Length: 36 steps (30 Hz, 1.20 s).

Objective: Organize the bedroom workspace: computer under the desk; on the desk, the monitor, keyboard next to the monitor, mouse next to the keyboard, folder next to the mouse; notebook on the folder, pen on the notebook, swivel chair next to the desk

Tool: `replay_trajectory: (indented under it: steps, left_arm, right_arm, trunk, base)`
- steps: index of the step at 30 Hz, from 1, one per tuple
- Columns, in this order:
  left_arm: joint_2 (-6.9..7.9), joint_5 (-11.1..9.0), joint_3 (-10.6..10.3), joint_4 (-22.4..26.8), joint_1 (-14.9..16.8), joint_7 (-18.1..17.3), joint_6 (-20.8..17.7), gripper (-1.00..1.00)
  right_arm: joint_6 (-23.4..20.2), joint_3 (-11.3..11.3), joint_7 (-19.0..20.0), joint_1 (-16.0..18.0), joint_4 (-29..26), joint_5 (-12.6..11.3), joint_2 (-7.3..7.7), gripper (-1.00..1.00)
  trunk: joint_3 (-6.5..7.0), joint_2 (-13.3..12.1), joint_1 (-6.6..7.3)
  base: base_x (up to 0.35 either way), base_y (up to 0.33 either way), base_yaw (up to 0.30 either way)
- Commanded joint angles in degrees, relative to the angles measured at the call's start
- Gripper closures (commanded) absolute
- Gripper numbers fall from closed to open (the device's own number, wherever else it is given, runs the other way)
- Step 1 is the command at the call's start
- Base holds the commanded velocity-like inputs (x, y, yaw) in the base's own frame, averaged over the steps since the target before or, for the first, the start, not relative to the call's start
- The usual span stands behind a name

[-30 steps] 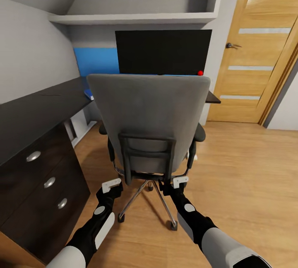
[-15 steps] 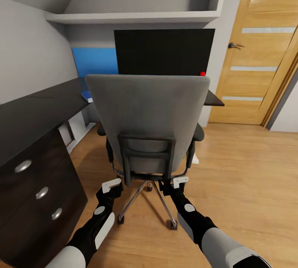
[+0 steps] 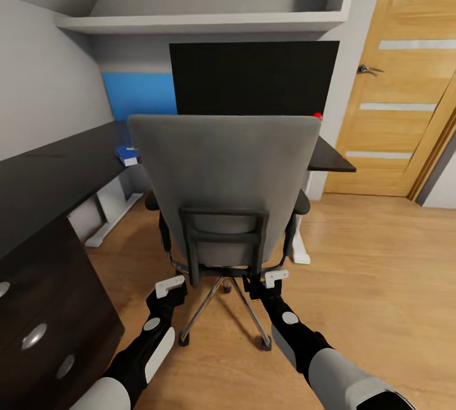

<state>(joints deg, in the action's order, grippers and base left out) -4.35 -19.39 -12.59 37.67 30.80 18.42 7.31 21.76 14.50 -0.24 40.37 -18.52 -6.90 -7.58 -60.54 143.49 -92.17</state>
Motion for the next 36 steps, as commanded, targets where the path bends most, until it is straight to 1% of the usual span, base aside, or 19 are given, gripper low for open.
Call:
replay_trajectory:
  steps: [1,30,36]
  left_arm:
    - [0.05,-0.7,-0.4,0.0,0.0,0.3,0.3,-1.00]
    - [0.05,-0.7,-0.4,-0.1,0.0,0.3,0.2,-1.00]
    - [0.05,-0.7,-0.4,-0.1,0.0,0.3,0.2,-1.00]
  right_arm:
    - [0.2,0.4,0.0,0.1,0.1,-0.6,0.02,-1.00]
    - [0.2,0.4,0.0,0.1,0.0,-0.6,0.04,-1.00]
    - [0.2,0.4,0.0,0.1,0.0,-0.6,0.04,-1.00]
  trunk:
    - [-0.05,0.0,-0.02]
    - [-0.05,0.0,-0.02]
    - [-0.05,0.0,-0.02]
  base:
    - [0.321,0.000,0.000]
    - [0.321,0.000,0.000]
    - [0.145,0.000,0.000]
